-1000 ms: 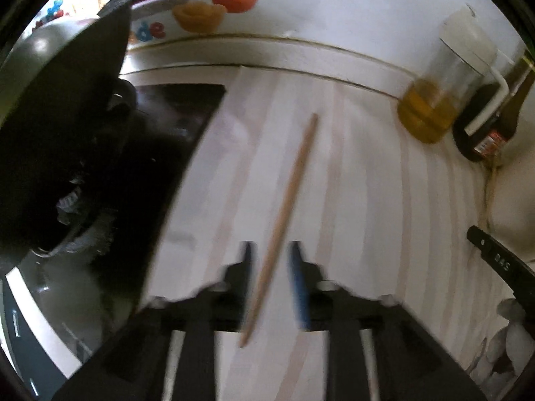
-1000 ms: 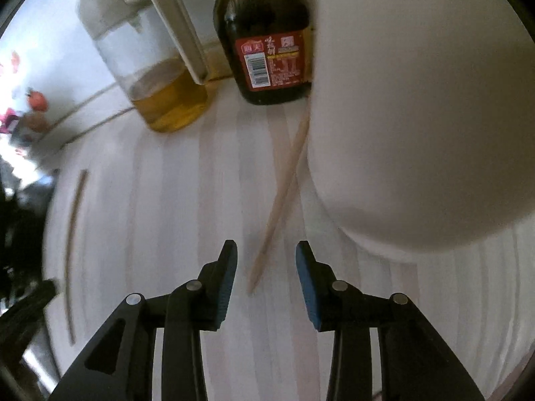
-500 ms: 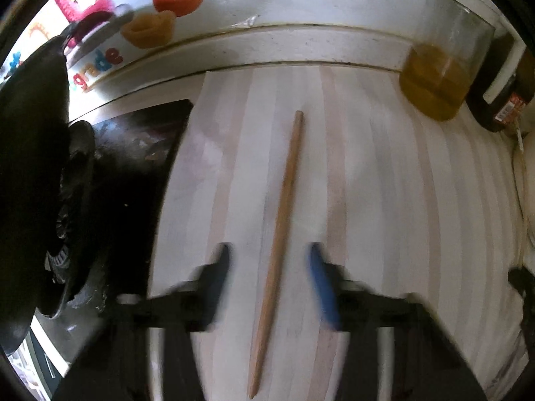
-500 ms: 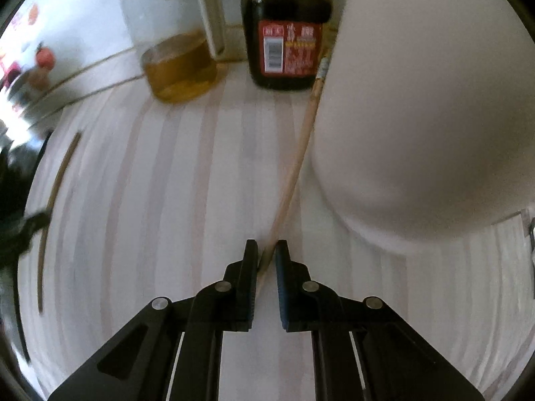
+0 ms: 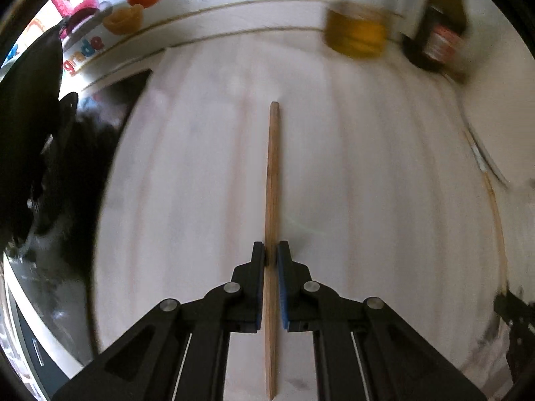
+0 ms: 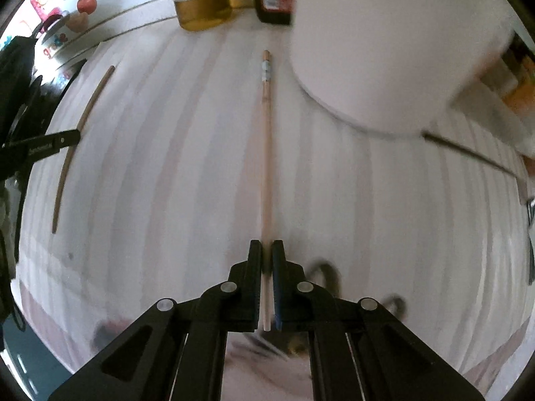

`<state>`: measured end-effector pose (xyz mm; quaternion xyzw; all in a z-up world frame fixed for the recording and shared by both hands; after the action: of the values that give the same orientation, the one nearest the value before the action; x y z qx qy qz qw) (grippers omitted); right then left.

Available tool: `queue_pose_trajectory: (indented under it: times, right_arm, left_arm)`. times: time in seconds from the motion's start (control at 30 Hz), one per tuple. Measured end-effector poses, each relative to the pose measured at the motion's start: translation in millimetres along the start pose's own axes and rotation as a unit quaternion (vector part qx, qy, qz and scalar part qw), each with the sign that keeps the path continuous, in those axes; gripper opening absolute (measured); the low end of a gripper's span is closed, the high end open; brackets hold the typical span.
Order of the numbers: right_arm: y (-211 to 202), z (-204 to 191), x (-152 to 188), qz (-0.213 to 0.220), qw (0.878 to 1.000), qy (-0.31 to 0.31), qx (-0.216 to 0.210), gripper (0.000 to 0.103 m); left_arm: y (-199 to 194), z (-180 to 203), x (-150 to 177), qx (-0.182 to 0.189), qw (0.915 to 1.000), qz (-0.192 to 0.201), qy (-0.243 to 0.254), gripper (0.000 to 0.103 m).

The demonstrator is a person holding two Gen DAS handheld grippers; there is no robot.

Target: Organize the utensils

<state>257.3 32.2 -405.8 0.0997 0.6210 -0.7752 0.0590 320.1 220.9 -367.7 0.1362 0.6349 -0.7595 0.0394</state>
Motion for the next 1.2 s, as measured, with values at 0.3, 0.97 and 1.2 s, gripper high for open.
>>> queue_pose_trajectory:
  times: [0.3,0.97,1.2]
  right_arm:
    - [6.0,75.3,73.4,-0.04,0.999,0.001,-0.019,0.007]
    - [34.6,142.3,-5.0,-0.079,0.994,0.034,-0.072,0.024]
    - [56.8,120.1,-37.4,-0.111,0.993,-0.003,-0.031,0.024]
  left_arm:
    - [-2.7,111.9,74.1,0.048,0.9974,-0.045,-0.028,0.005]
    - [16.6,192.7,29.3,0.047,0.9962,-0.073,-0.008,0.019]
    - [20.3,181.3,20.3,0.049,0.9962,-0.072,-0.012,0.019]
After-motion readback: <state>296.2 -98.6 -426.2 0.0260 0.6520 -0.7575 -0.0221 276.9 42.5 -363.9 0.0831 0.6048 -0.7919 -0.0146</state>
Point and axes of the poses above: each gripper's, at about its wrist camera, not at the fingertips, and y roughly the way its jaws point, z to its right, x to its underside, the point moved 7 cm from there along y, roughly the way its jaws point, and after that the axes turned 15 degrees about x, right-handed, at the moved point
